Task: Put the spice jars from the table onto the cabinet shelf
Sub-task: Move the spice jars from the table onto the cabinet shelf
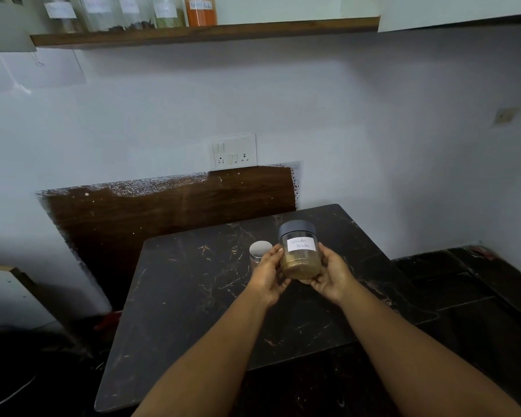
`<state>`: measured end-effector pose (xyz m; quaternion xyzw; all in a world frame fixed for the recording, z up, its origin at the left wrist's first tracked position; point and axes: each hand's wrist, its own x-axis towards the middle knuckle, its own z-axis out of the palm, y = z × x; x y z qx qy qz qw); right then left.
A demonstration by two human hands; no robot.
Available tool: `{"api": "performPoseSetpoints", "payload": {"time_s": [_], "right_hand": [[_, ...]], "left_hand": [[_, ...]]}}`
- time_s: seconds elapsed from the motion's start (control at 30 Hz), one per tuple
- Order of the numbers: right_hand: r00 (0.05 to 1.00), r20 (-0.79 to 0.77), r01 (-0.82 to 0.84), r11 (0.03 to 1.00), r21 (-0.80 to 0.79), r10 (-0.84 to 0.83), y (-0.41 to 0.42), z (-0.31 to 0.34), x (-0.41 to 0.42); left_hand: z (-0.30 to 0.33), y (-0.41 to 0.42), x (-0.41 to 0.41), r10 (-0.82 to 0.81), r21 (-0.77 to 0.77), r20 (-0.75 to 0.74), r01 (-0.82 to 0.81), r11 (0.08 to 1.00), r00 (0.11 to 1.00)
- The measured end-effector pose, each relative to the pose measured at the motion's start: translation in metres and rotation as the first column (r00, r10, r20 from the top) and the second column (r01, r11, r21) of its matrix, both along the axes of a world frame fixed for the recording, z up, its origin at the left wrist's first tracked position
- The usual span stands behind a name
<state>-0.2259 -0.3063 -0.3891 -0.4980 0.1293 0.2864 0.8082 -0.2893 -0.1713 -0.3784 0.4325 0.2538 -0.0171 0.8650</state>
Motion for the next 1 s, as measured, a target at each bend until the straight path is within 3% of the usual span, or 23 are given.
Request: {"api": "performPoseSetpoints", "payload": {"time_s": [0.2,0.3,0.4,0.47,0.63,0.73,1.0], "right_hand": [[0.991,0.097,-0.095,0.995,-0.021,0.096,0.008,0.014,0.001],[0.935,0.237,-0.188,0.936,-0.297,0.263,0.02,0.026,0.001],[0.865,0.379,-0.046,0.806,-0.59,0.328,0.037,0.039,0.013],[0.823,0.465,0.059,0.764,-0.642,0.327,0.051,0.06,0.025],[0.679,0.675,0.266,0.761,-0.592,0.288,0.1,0.141,0.062],[0.604,0.772,0.354,0.803,-0.48,0.196,0.127,0.189,0.082],[0.362,0.93,0.455,0.86,-0.231,0.058,0.185,0.332,0.131]], "left_hand": [[0.014,0.006,0.001,0.018,0.044,-0.01,-0.017,0.999,1.0],[0.029,0.01,0.007,0.003,0.105,-0.013,-0.002,0.995,1.0],[0.052,0.019,0.017,0.001,0.156,0.018,-0.004,0.988,1.0],[0.073,0.03,0.028,0.008,0.175,0.082,-0.023,0.984,0.997],[0.152,0.062,0.062,-0.01,0.362,0.297,-0.103,0.926,0.955],[0.202,0.082,0.087,0.001,0.462,0.357,-0.177,0.869,0.934],[0.343,0.15,0.143,-0.049,0.518,0.594,-0.335,0.787,0.803]]}}
